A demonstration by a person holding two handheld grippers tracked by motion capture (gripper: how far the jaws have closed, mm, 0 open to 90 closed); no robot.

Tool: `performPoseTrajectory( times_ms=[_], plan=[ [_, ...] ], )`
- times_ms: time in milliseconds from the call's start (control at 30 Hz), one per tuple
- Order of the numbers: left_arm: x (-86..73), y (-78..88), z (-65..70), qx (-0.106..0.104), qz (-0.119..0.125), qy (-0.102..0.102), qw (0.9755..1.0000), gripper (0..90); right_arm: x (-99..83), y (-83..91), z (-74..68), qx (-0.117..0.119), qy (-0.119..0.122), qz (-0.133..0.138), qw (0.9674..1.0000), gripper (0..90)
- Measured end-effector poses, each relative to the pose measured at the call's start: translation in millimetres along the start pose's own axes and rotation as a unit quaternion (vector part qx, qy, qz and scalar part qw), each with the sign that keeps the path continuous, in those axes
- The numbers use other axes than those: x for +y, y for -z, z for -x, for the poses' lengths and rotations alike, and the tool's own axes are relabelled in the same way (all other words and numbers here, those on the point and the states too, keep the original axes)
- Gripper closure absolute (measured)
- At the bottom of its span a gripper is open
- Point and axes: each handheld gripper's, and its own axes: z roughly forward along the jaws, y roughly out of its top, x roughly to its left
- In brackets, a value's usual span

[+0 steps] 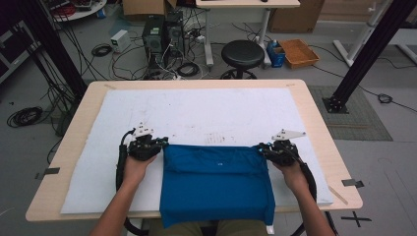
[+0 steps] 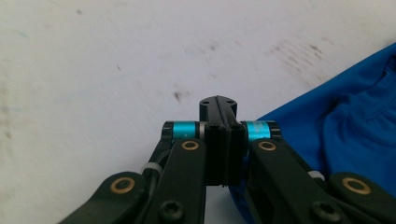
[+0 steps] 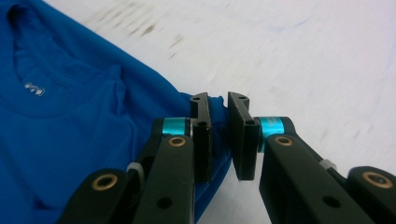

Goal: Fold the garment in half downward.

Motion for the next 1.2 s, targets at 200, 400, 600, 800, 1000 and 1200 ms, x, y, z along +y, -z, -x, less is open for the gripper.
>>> performPoseTrajectory(
  times_ms=[200, 400, 600, 800, 1000, 1200],
  plan=[
    [24.6, -16.2, -17.4, 0.012, 0.012, 0.022, 0.9996, 89.6, 31.6, -24.8, 17.2, -0.044, -0.026, 0.019, 0.9985, 80.9],
    [35.8, -29.9, -31.6, 0.025, 0.016, 0.034, 0.999, 89.2, 40.1, -42.1, 23.8, -0.058, -0.052, 0.021, 0.9968, 77.7],
    [27.3, -29.4, -30.7, 0.042, 0.01, 0.053, 0.9977, 59.7, 31.3, -35.9, 27.3, -0.083, -0.088, 0.026, 0.9924, 49.0],
    [21.1, -17.8, -17.6, -0.027, 0.03, 0.03, 0.9987, 57.8, 33.1, -16.2, 20.1, -0.031, -0.077, 0.052, 0.9952, 53.4],
    [5.8, -21.3, -7.7, -0.04, -0.003, 0.004, 0.9992, 57.5, 20.2, -22.6, 6.9, 0.011, -0.033, -0.006, 0.9994, 68.2],
    [-0.9, -22.0, 1.7, -0.042, -0.015, -0.031, 0.9985, 86.2, 17.2, -24.0, 5.7, 0.011, -0.016, -0.007, 0.9998, 86.9]
  ],
)
